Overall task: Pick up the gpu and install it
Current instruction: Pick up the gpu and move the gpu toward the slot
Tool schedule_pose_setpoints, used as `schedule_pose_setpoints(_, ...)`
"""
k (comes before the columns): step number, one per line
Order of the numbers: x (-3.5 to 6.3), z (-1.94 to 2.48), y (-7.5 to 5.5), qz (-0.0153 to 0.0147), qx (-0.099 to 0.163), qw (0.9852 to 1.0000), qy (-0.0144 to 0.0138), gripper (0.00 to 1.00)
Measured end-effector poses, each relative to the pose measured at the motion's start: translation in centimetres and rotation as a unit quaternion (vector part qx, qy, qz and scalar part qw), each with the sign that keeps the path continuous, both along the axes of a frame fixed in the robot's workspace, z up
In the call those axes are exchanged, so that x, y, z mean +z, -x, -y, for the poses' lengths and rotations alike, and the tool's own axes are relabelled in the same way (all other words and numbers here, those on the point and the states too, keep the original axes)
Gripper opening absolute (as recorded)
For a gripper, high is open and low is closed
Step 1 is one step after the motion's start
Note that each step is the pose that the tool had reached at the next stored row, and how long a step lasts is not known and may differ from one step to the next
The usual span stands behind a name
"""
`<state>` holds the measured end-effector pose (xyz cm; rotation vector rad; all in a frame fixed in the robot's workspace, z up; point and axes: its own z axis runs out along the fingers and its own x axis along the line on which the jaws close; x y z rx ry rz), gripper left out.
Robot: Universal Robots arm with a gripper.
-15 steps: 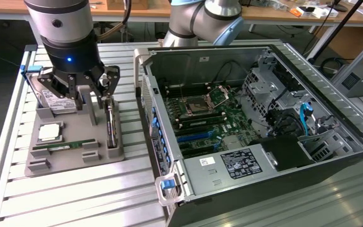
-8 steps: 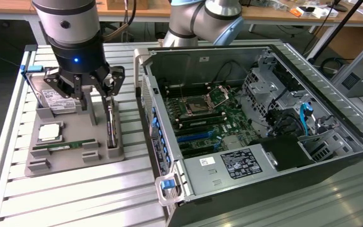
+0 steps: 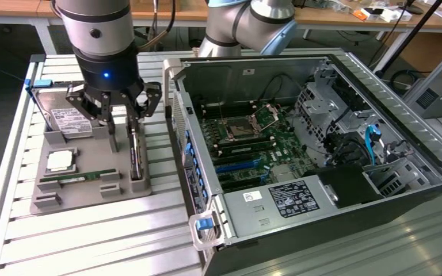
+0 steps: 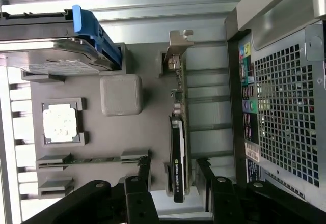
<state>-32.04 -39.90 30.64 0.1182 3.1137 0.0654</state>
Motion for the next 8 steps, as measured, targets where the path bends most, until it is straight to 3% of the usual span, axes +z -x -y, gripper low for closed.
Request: schedule_pose_setpoints(8,-1.14,0.0,-0.42,-0.0003,0.0,1.0,0.0001,0.48)
